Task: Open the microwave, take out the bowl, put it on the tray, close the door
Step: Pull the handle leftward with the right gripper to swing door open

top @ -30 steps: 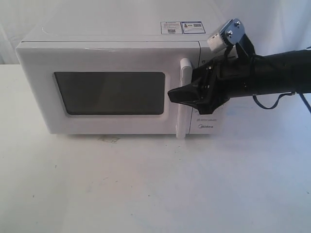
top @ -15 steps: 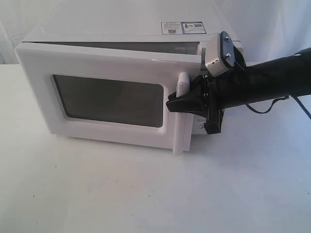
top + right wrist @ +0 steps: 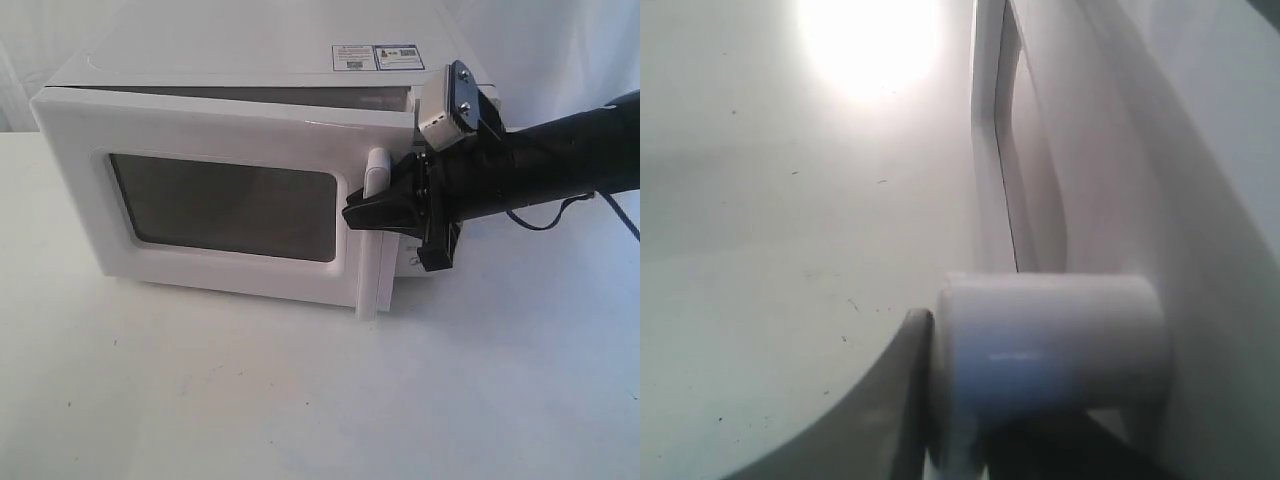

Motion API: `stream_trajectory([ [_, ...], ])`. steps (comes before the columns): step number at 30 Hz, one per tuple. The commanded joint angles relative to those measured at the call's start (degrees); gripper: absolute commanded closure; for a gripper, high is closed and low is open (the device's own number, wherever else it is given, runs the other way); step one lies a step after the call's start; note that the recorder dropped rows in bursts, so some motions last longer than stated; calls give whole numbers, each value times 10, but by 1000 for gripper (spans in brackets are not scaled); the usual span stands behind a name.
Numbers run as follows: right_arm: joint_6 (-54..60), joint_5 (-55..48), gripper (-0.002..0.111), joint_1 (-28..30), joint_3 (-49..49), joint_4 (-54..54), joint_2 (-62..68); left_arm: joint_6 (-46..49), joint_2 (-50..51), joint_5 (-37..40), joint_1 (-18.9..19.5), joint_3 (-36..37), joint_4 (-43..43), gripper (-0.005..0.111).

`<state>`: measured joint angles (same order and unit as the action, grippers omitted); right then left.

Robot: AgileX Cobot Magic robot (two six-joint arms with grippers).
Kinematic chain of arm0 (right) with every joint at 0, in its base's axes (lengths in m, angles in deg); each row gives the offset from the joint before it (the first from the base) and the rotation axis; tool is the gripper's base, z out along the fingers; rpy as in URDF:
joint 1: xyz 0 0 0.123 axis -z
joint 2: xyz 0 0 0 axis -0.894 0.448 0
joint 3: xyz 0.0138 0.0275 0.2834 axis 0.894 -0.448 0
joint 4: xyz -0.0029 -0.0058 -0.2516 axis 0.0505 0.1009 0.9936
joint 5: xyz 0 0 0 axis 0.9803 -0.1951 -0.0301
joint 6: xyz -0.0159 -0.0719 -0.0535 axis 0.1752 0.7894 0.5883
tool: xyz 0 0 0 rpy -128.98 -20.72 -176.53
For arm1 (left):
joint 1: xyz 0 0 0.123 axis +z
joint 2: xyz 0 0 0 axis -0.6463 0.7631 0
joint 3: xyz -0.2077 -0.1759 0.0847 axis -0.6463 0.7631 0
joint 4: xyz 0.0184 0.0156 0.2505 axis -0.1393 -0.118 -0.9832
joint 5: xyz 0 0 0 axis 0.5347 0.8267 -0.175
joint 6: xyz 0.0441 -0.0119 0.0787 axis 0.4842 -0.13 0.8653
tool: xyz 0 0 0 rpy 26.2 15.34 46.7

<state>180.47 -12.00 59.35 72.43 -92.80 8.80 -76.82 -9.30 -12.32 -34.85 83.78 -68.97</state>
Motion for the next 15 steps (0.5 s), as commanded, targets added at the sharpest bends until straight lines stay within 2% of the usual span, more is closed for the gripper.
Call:
stream_trajectory([
  [1, -77, -51, 104, -16, 6, -19, -6, -3, -2, 1, -1, 2, 0, 107],
  [5, -77, -61, 86, -16, 6, 30, -15, -3, -2, 1, -1, 2, 0, 107],
  [7, -96, -61, 68, -16, 6, 47, -28, -3, -2, 1, -1, 2, 0, 107],
  [8, -106, -59, 65, -16, 6, 56, -36, -3, -2, 1, -1, 2, 0, 107],
  [10, -134, -53, 64, -16, 6, 89, -55, -3, -2, 1, -1, 2, 0, 107],
  [15, -285, -19, 63, -16, 6, 207, -103, -3, -2, 1, -1, 2, 0, 107],
])
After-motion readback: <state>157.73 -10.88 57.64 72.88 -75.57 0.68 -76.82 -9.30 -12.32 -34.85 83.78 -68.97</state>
